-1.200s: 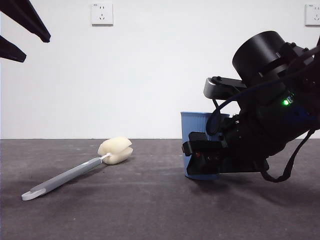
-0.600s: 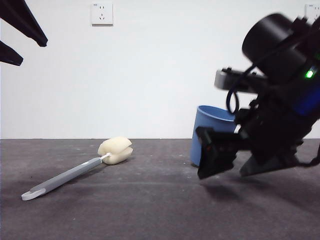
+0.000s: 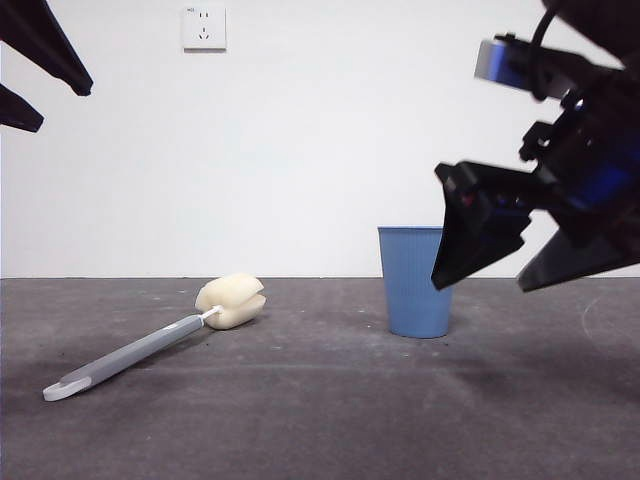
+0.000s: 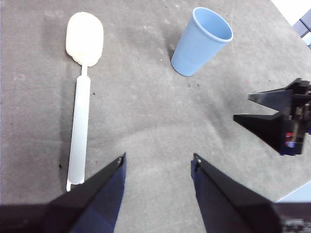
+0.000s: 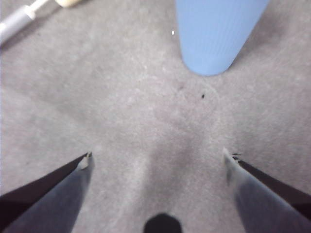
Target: Pick up the cup brush,pick up the cup,insert the brush into the cup,clean the cup,put the cup brush back,put the cup back to the fixed position on the table
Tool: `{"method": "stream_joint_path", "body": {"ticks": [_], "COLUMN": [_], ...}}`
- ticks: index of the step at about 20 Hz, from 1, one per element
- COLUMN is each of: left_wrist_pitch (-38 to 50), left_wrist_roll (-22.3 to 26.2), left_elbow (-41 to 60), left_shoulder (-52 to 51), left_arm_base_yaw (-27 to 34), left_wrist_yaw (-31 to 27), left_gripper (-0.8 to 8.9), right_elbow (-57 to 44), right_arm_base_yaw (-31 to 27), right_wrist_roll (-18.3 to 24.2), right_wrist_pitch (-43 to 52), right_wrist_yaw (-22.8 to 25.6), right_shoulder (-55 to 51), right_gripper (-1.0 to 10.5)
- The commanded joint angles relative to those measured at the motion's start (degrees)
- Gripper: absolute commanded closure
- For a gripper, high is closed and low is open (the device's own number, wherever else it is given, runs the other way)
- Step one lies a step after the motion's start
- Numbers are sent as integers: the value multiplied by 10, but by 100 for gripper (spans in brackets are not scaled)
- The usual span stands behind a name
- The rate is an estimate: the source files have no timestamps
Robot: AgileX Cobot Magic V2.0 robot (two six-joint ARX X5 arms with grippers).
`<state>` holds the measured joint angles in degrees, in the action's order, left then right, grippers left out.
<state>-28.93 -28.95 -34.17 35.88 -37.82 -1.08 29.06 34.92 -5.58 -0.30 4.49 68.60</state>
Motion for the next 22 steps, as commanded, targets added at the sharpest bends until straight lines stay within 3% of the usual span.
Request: {"method": "stream_joint_path", "body": {"ticks": [1, 4, 10, 15, 21, 22], "left_wrist_pitch": [-3, -6, -12, -27, -37, -37], "left_wrist_roll": [10, 23, 30, 37, 38, 37], "left_elbow": [-1, -1, -1, -1, -1, -1], "left_shoulder": [-1, -1, -1, -1, -1, -1], "left_arm_base_yaw": [-1, -1, -1, -1, -1, -1], "left_wrist_yaw": [-3, -3, -2, 1, 1, 1], "left_gripper": [589, 590, 593, 594, 615, 729], "right_elbow": [-4, -4, 3, 39, 102, 105], "right_arm_base_yaw": [2, 5, 5, 5, 5, 5], "right_wrist_roll": [-11, -19, -77, -100, -68, -63], "right_wrist_pitch": [-28, -108, -262, -384, -385, -388], "right_wrist_yaw": [-1, -4, -92, -154, -164, -164], "right_shoulder": [-36, -118, -306, -364, -363, -364], "right_gripper": [501, 502, 509, 514, 877, 937]}}
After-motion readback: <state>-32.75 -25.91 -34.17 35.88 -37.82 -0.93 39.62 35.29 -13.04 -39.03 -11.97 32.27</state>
